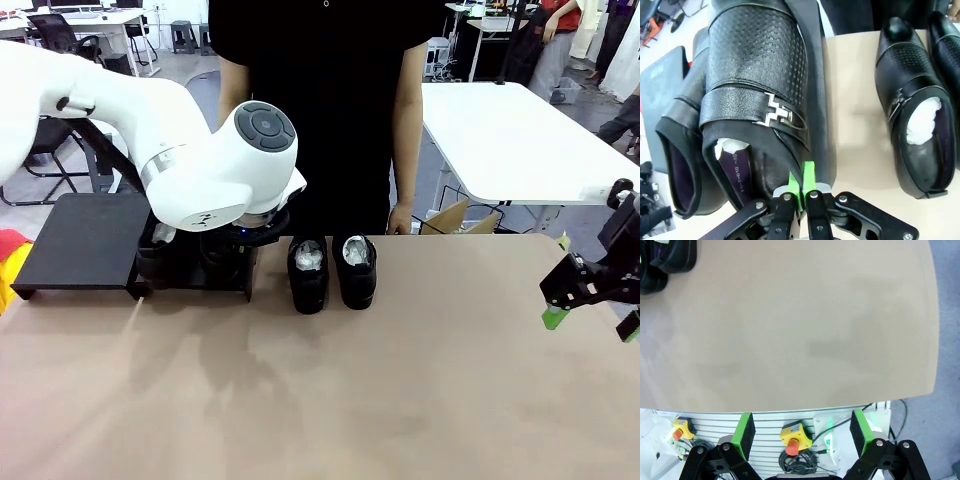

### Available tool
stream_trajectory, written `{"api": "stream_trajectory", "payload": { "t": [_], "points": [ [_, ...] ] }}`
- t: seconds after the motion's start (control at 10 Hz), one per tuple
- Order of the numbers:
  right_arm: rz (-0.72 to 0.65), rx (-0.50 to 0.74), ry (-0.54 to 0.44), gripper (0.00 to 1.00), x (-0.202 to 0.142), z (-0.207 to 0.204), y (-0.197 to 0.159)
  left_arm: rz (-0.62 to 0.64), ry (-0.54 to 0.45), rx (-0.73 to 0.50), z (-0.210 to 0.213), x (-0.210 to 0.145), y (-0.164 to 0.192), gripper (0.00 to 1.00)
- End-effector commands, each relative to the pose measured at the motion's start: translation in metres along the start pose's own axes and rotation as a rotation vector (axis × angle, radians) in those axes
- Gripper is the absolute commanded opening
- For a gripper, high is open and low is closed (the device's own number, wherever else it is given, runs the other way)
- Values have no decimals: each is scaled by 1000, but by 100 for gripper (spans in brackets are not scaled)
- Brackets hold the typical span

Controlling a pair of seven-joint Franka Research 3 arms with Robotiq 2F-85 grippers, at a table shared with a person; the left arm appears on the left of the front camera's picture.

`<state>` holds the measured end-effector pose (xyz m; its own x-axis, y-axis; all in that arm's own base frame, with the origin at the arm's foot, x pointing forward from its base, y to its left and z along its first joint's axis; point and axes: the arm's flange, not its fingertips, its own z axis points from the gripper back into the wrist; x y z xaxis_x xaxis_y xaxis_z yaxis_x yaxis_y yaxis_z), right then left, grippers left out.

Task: Organize the shoes by placing them on the stand.
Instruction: Place the Shoe from the middle of the table onto the Shoes Stand.

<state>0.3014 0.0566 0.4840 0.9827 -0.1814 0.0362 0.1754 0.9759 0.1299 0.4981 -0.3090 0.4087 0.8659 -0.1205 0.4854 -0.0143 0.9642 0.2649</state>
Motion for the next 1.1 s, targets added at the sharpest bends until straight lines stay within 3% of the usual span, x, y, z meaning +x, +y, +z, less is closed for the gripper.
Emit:
{"api": "stream_trajectory", "payload": {
  "t": [0.0, 0.4, 0.9, 1.0],
  "points": [
    [8, 11, 3, 100, -1, 1, 0, 21, 1, -22, 1, 2, 0, 0],
    [8, 11, 3, 100, -1, 1, 0, 18, 2, -23, -1, 0, -2, 0],
    [8, 11, 3, 100, -1, 1, 0, 66, -19, 14, 5, 0, 8, 95],
    [8, 11, 3, 100, -1, 1, 0, 74, -25, 21, 7, 0, 11, 100]
  ]
}}
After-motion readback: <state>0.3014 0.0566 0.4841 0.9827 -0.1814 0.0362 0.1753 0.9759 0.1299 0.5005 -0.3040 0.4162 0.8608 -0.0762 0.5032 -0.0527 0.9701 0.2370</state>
